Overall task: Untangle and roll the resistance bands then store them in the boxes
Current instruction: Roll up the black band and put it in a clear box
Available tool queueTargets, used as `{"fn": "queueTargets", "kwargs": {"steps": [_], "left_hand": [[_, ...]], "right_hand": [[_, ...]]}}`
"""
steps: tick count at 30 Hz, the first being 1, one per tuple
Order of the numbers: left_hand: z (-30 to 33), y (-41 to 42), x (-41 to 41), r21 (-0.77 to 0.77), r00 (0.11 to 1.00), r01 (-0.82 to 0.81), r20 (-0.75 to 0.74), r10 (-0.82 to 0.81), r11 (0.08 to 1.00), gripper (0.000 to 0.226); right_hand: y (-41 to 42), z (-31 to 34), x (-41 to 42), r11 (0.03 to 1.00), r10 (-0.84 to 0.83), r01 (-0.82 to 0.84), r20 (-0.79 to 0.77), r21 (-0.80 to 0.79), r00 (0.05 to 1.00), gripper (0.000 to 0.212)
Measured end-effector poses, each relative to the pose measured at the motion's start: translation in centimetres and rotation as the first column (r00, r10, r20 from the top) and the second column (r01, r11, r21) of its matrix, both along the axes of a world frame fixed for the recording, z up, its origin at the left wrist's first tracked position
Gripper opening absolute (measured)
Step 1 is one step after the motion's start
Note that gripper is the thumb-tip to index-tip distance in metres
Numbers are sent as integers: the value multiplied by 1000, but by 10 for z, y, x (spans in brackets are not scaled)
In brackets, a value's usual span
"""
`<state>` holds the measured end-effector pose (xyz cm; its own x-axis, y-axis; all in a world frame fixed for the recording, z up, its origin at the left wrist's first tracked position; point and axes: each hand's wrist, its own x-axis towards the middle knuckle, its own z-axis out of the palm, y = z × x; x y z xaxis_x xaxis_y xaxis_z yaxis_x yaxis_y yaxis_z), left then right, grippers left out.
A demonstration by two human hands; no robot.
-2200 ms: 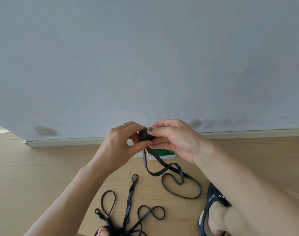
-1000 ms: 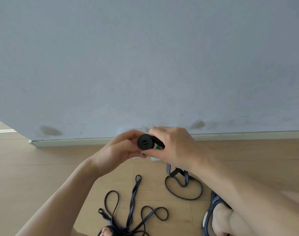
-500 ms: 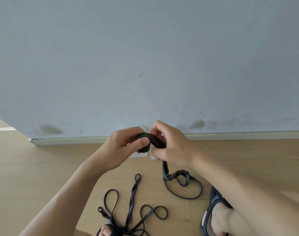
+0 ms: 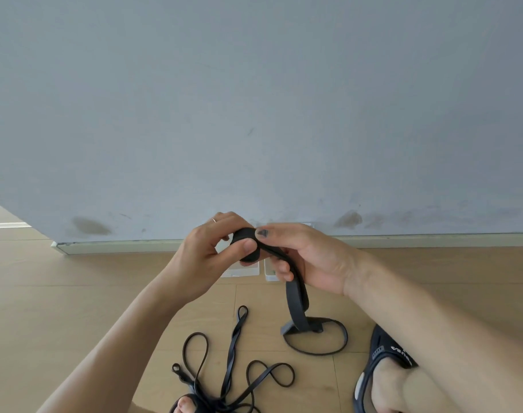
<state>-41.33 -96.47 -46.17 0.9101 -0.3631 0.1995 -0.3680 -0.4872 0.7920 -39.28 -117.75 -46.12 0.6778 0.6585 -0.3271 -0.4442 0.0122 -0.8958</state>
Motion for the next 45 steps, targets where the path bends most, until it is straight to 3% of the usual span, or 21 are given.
{"fn": "queueTargets", "kwargs": {"steps": [3, 7, 11, 15, 19, 25, 28, 31, 34, 40, 42, 45], "left_hand": [[-1, -1, 0, 14, 997, 32, 66, -33, 999, 19], [-2, -2, -3, 185, 982, 40, 174, -73, 982, 25], [-3, -6, 0, 338, 936, 62, 307, -172, 939, 25], [-2, -9, -4, 181, 949, 70, 292, -122, 981, 18], [0, -7, -6, 78, 975, 56, 209, -72, 995, 22], [1, -10, -6, 251, 931, 91, 322, -172, 964, 25], [1, -10, -5, 144, 954, 85, 273, -122, 986, 19], [2, -5, -5, 41, 977, 86, 192, -92, 995, 16], [4, -1, -5, -31, 985, 84, 151, -78, 996, 13], [2, -12, -6, 90, 956, 46, 286, -70, 995, 21], [1, -12, -6, 62, 962, 37, 268, -53, 997, 16], [3, -12, -8, 4, 973, 34, 228, -34, 999, 11]], "right_hand": [[-1, -3, 3, 999, -40, 40, 25, -19, 999, 17], [-3, -4, 2, 977, -64, 82, 99, -195, 993, 43], [-1, -5, -3, 949, -62, 112, 173, -294, 983, 43], [-6, 2, 0, 984, 44, -24, 110, -174, 993, 22], [-12, 7, 5, 996, 82, -80, 42, -46, 996, 23], [-8, -3, 3, 981, 19, 2, 107, -194, 994, 43], [-6, -4, 3, 971, 20, 20, 165, -236, 986, 48], [-6, 2, 3, 996, 78, -74, 81, -58, 994, 31], [-7, 3, 4, 996, 90, -90, 64, -4, 994, 34], [-4, -9, 5, 964, -1, 58, 213, -259, 977, 52], [-4, -7, 5, 970, 18, 27, 180, -241, 983, 50], [-4, 1, 4, 992, 102, -95, 84, -81, 991, 34]]}}
